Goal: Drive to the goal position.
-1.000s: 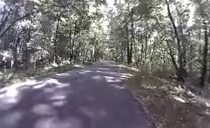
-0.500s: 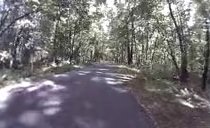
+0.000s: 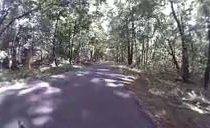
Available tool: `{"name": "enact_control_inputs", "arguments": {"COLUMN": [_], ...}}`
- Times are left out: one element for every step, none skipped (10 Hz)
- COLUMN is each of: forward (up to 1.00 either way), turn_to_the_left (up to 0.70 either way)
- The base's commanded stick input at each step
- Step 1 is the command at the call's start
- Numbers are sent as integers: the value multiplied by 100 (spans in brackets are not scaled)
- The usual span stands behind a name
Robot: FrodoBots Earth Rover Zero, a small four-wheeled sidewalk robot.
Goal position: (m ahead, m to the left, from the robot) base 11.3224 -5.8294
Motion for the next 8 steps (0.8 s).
{"name": "enact_control_inputs", "arguments": {"forward": [45, 45, 45, 45, 45, 45, 45, 45], "turn_to_the_left": [0, 0, 0, 0, 0, 0, 0, 0]}}
